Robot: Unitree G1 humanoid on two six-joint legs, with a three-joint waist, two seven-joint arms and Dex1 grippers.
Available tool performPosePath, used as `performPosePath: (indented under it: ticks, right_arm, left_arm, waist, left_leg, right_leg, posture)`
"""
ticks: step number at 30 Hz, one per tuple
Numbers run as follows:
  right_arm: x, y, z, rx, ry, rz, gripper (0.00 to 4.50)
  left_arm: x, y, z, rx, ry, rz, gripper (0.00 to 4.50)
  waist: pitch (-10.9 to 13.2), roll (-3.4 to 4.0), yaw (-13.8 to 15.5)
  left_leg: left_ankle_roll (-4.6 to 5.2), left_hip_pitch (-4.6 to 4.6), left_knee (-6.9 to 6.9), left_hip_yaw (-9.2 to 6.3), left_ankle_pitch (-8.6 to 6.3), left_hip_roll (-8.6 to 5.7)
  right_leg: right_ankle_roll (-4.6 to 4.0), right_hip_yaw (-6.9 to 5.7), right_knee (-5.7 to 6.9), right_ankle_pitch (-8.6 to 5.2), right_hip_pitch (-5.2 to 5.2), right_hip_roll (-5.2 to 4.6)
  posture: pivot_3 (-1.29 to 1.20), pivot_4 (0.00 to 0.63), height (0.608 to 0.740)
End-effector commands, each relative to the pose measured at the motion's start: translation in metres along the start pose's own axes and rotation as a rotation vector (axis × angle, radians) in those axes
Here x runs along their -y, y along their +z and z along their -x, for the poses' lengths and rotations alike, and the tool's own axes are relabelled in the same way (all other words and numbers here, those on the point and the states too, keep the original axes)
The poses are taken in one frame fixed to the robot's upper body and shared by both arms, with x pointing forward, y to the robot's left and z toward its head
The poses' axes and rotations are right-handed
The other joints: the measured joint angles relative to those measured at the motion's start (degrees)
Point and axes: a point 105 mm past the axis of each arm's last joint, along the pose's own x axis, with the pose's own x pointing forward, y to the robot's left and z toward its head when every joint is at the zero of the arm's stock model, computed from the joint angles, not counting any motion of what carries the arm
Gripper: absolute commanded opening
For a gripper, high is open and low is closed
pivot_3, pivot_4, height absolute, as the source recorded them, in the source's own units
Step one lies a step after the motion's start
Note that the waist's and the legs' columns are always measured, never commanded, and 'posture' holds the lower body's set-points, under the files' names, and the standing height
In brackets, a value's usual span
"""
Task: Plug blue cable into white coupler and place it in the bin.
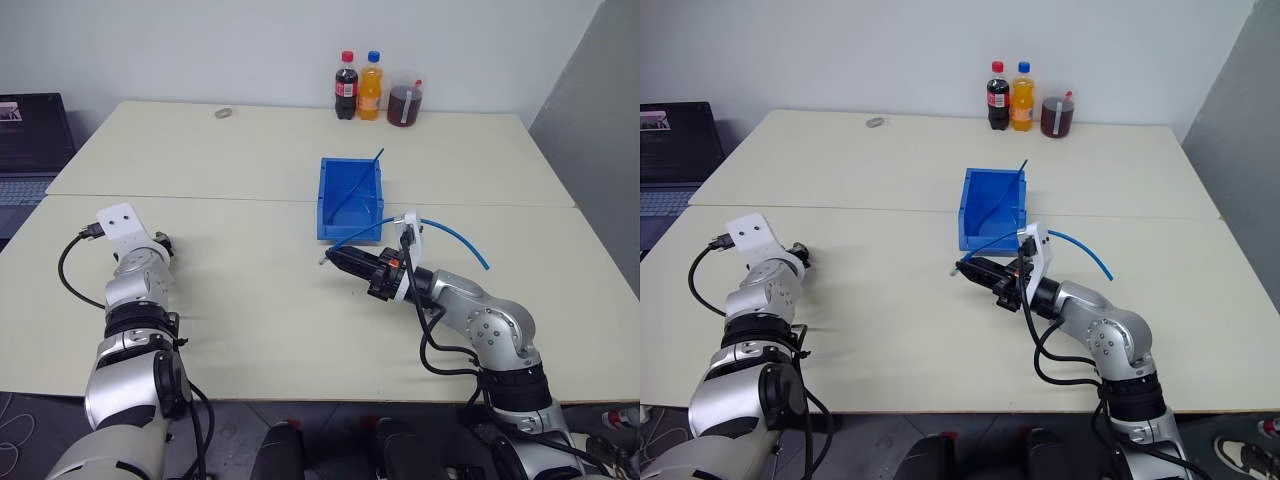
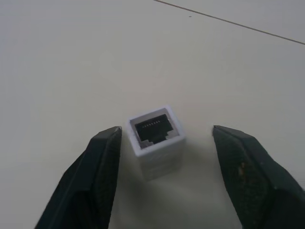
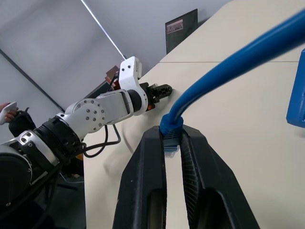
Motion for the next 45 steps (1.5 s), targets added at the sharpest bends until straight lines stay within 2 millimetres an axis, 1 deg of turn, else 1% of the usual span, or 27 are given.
performPosePath:
  ticks: [1, 6, 7, 11, 13, 14, 15, 19, 20, 22, 24, 28, 30, 32, 35, 40, 43, 45]
  right_arm:
    - [-0.008, 0.009, 0.001, 0.03, 0.021, 0.036, 0.15]
    - [-0.008, 0.009, 0.001, 0.031, 0.017, 0.036, 0.15]
    - [-0.008, 0.009, 0.001, 0.032, 0.016, 0.038, 0.15]
    - [-0.007, 0.01, 0.002, 0.039, 0.004, 0.049, 0.15]
    - [-0.007, 0.01, 0.003, 0.042, -0.004, 0.056, 0.15]
    - [-0.007, 0.011, 0.004, 0.045, -0.009, 0.061, 0.15]
    - [-0.006, 0.011, 0.006, 0.047, -0.015, 0.065, 0.15]
    - [-0.006, 0.011, 0.015, 0.047, -0.044, 0.093, 0.15]
    - [-0.006, 0.011, 0.016, 0.046, -0.048, 0.097, 0.15]
    - [-0.005, 0.011, 0.023, 0.037, -0.068, 0.121, 0.15]
    - [-0.005, 0.01, 0.031, 0.021, -0.089, 0.152, 0.15]
    - [-0.004, 0.001, 0.044, -0.035, -0.129, 0.222, 0.15]
    - [-0.004, -0.005, 0.049, -0.057, -0.142, 0.242, 0.15]
    - [-0.004, -0.008, 0.052, -0.065, -0.15, 0.249, 0.15]
    - [-0.005, -0.01, 0.054, -0.069, -0.159, 0.26, 0.15]
    - [-0.007, -0.01, 0.054, -0.068, -0.168, 0.295, 0.15]
    - [-0.01, -0.01, 0.05, -0.075, -0.149, 0.331, 0.15]
    - [-0.013, -0.011, 0.04, -0.087, -0.112, 0.367, 0.15]
  left_arm:
    - [-0.004, 0.022, -0.001, 0.07, 0.008, -0.011, 2.1]
    - [-0.003, 0.017, -0.001, 0.066, -0.003, -0.022, 0.99]
    - [-0.004, 0.015, 0.0, 0.061, -0.007, -0.024, 0.9]
    - [-0.009, 0.004, 0.003, 0.028, -0.034, -0.012, 0.85]
    - [-0.009, 0.004, 0.007, 0.034, -0.064, -0.019, 0.84]
    - [-0.005, 0.003, 0.011, 0.035, -0.102, -0.012, 0.83]
    - [0.001, 0.001, 0.017, 0.031, -0.159, -0.016, 0.83]
    - [0.051, -0.006, 0.059, 0.022, -0.523, -0.106, 0.83]
    - [0.057, -0.007, 0.066, 0.018, -0.575, -0.125, 0.83]
    - [0.086, -0.012, 0.094, 0.003, -0.814, -0.227, 0.83]
    - [0.107, -0.024, 0.122, -0.009, -1.044, -0.391, 0.83]
    - [0.125, -0.047, 0.163, -0.021, -1.402, -0.671, 0.83]
    - [0.128, -0.059, 0.18, -0.026, -1.568, -0.806, 0.83]
    - [0.127, -0.069, 0.191, -0.023, -1.691, -0.913, 0.83]
    - [0.127, -0.078, 0.197, -0.017, -1.801, -0.992, 0.83]
    - [0.136, -0.088, 0.192, -0.004, -1.864, -1.059, 0.83]
    - [0.139, -0.093, 0.192, -0.023, -1.895, -1.055, 0.83]
    - [0.14, -0.096, 0.193, -0.031, -1.915, -1.052, 0.83]
  waist:
    - [0.0, 0.0, 0.0]
    - [0.0, 0.0, 0.0]
    - [0.0, 0.0, 0.0]
    - [0.0, 0.0, -0.1]
    - [0.0, 0.0, -0.2]
    - [0.0, 0.0, -0.2]
    - [0.0, 0.0, -0.2]
    - [0.0, 0.0, 0.1]
    - [0.0, 0.0, 0.3]
    - [0.0, -0.02, 0.4]
    - [0.0, -0.03, 0.3]
    - [0.0, -0.02, -0.1]
    - [0.0, 0.01, -0.4]
    - [0.0, 0.01, -0.6]
    - [0.0, 0.02, -0.5]
    - [0.0, 0.01, -0.1]
    - [0.0, 0.03, 0.1]
    - [0.0, 0.05, 0.2]
  left_leg:
    - [0.0, 0.0, 0.0, 0.0, 0.0, 0.0]
    - [0.0, 0.0, 0.0, 0.0, 0.0, 0.0]
    - [0.0, 0.0, 0.0, 0.01, 0.0, 0.0]
    - [0.0, 0.0, 0.0, 0.01, 0.0, 0.0]
    - [-0.01, 0.01, 0.0, 0.02, 0.0, 0.01]
    - [-0.01, 0.02, 0.0, 0.03, 0.0, 0.01]
    - [-0.03, 0.02, 0.0, 0.02, -0.01, 0.01]
    - [-0.1, 0.02, 0.0, 0.02, -0.01, 0.0]
    - [-0.13, 0.02, 0.01, 0.02, -0.01, -0.02]
    - [-0.18, 0.01, 0.03, -0.03, 0.02, -0.12]
    - [-0.19, 0.01, 0.04, -0.03, 0.03, -0.16]
    - [-0.18, 0.03, 0.01, 0.02, 0.03, -0.15]
    - [-0.17, 0.07, -0.03, 0.04, 0.02, -0.12]
    - [-0.17, 0.08, -0.06, 0.06, 0.02, -0.03]
    - [-0.16, 0.08, -0.05, 0.02, 0.02, 0.02]
    - [-0.15, 0.07, 0.01, 0.04, 0.02, 0.0]
    - [-0.15, 0.07, 0.02, 0.05, 0.02, 0.0]
    - [-0.15, 0.07, 0.05, 0.03, 0.02, -0.01]
  right_leg:
    - [0.0, 0.0, 0.0, 0.0, 0.0, 0.0]
    - [0.0, -0.01, 0.0, 0.0, 0.0, -0.01]
    - [0.0, 0.0, 0.0, 0.0, 0.0, -0.01]
    - [0.0, 0.0, 0.02, 0.0, 0.0, -0.01]
    - [-0.01, 0.02, 0.04, 0.01, 0.0, -0.01]
    - [-0.01, 0.04, 0.09, 0.01, 0.0, -0.02]
    - [-0.01, 0.02, 0.11, 0.01, -0.01, -0.02]
    - [-0.02, 0.03, 0.14, 0.01, -0.02, -0.06]
    - [-0.02, 0.01, 0.15, 0.01, -0.02, -0.11]
    - [-0.01, -0.06, 0.16, 0.01, 0.02, -0.21]
    - [0.03, -0.04, 0.14, 0.01, 0.04, -0.21]
    - [0.02, 0.04, 0.08, 0.0, 0.02, -0.18]
    - [0.0, 0.08, 0.07, -0.04, 0.01, -0.14]
    - [-0.01, 0.11, 0.05, -0.07, -0.01, -0.02]
    - [0.06, 0.09, 0.08, -0.18, -0.03, 0.05]
    - [0.16, 0.12, 0.09, -0.24, -0.01, 0.06]
    - [0.16, 0.13, 0.08, -0.24, 0.0, 0.05]
    - [0.17, 0.11, 0.08, -0.24, 0.03, 0.05]
  posture:
    - [0.0, 0.15, 0.74]
    - [0.0, 0.15, 0.74]
    - [0.0, 0.15, 0.74]
    - [0.0, 0.15, 0.74]
    - [0.0, 0.15, 0.74]
    - [0.0, 0.15, 0.74]
    - [0.0, 0.15, 0.74]
    - [0.0, 0.15, 0.74]
    - [0.0, 0.15, 0.74]
    - [0.0, 0.15, 0.74]
    - [0.0, 0.15, 0.74]
    - [0.0, 0.15, 0.74]
    - [0.0, 0.15, 0.74]
    - [0.0, 0.15, 0.74]
    - [0.0, 0.15, 0.74]
    - [0.0, 0.15, 0.74]
    - [0.0, 0.15, 0.74]
    - [0.0, 0.15, 0.74]
